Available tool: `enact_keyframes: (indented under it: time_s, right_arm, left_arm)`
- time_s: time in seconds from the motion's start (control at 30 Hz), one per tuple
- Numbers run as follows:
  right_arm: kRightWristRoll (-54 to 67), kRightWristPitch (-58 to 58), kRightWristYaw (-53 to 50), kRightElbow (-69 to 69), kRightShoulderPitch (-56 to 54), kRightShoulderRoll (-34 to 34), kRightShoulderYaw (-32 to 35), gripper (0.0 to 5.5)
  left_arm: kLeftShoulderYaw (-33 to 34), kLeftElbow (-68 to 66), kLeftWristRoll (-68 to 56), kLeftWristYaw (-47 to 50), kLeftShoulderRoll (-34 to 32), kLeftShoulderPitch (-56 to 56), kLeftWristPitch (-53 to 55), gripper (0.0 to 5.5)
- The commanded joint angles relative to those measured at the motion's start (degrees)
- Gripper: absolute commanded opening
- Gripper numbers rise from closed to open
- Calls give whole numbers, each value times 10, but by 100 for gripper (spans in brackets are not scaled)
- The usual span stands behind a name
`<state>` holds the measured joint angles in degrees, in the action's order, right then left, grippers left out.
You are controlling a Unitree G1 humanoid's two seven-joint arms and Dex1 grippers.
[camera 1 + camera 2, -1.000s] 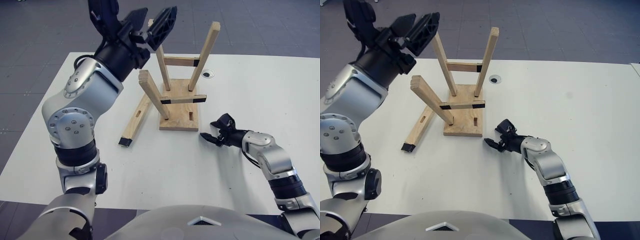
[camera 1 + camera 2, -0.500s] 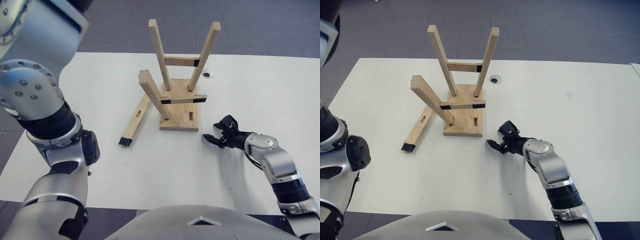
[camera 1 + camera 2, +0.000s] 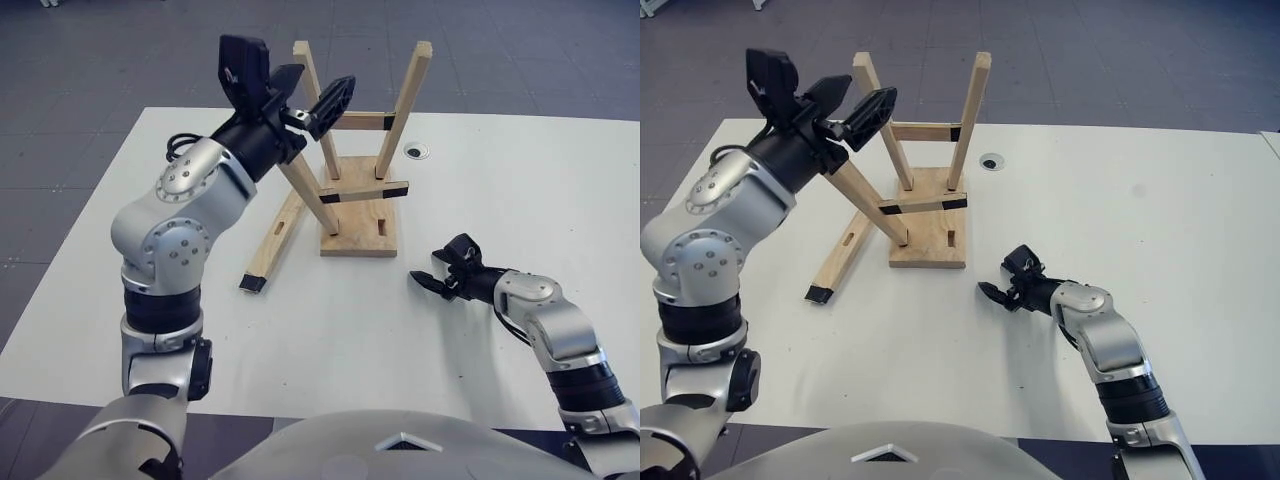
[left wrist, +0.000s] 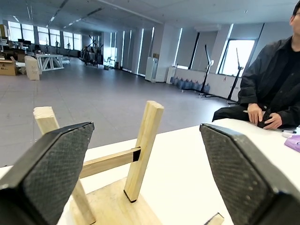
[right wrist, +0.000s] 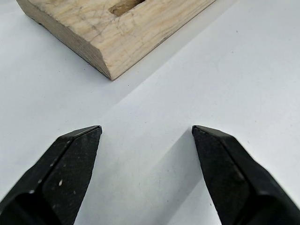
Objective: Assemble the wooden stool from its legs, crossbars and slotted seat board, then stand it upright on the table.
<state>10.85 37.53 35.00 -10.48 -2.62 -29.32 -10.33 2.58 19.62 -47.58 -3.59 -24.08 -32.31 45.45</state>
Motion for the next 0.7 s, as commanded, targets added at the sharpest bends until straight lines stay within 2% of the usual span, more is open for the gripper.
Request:
enact_keyframes:
  time_s: [0.03,0.17,0.23,0.3,0.37,0.43,0.5,0.6,0.7]
  right_arm:
    - [-10,21,-5,23,9,-2,-10,355]
    - [-6,22,-9,26,2,2,-1,355]
    - [6,25,-25,24,0,14,27,355]
    - [26,37,-42,9,1,29,62,355]
    - [51,51,-58,-16,-2,46,97,355]
    - [69,45,-92,-40,-13,76,134,355]
    - [62,22,-131,-46,-21,103,147,355]
    - [40,-16,-172,-45,-18,129,142,355]
    - [29,-30,-191,-40,-19,139,138,355]
  left_arm:
    - [54,5,-12,-11,-15,-101,-4,418]
    - [135,40,-37,3,-39,-138,-13,418]
    - [184,70,-27,-3,-77,-41,8,418]
    - [225,89,-1,-21,-91,106,15,418]
    - [223,100,51,-55,-85,260,-22,418]
    - [171,94,122,-72,-59,387,-84,448]
    - [119,66,179,-69,-23,453,-138,452]
    - [30,24,280,-89,-3,493,-241,408]
    - [-12,-8,343,-91,11,508,-301,355]
